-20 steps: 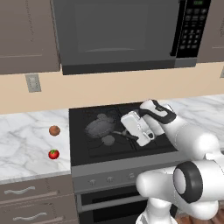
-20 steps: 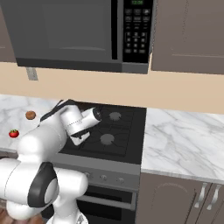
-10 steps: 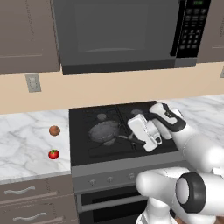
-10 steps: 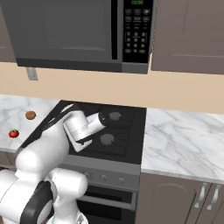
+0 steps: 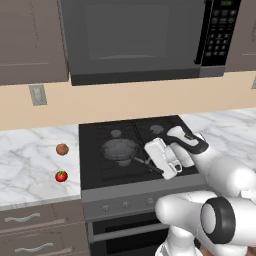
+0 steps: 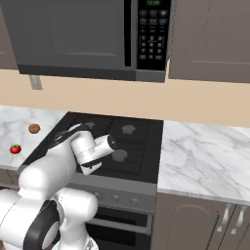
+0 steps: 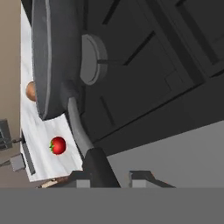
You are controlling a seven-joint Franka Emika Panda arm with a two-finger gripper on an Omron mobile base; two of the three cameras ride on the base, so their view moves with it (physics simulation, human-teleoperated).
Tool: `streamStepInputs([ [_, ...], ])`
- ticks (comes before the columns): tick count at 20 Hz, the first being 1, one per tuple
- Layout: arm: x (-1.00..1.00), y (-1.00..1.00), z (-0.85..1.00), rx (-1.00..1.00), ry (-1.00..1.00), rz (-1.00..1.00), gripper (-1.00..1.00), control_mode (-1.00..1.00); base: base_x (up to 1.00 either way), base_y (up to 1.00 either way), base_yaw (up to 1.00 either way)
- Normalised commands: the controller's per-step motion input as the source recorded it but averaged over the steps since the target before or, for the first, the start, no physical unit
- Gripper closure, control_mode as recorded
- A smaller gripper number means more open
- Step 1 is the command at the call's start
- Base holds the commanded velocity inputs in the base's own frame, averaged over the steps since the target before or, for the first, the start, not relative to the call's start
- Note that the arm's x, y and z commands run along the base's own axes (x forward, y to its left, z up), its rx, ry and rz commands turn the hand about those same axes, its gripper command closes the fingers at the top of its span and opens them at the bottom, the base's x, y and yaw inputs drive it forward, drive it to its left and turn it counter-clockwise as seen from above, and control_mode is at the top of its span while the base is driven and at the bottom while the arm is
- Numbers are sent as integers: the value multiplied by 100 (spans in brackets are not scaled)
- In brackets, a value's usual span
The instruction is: Place the pan on the front left burner on the stove. Then place the tomato and the onion in the pan and turn on the front left burner.
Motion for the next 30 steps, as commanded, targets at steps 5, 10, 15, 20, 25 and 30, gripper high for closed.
streamStepInputs([
  [5,0,0,-12,0,9,-1,100,-100,0,0,0],
  [10,0,0,0,0,1,0,-100,-100,0,0,0],
  [15,0,0,0,0,1,0,-100,-100,0,0,0],
  [20,0,-2,-1,0,1,0,-100,-100,0,0,0],
  [25,0,-18,3,0,0,-4,-100,-100,0,0,0],
  [30,0,-40,27,-4,0,-8,-100,-100,0,0,0],
])
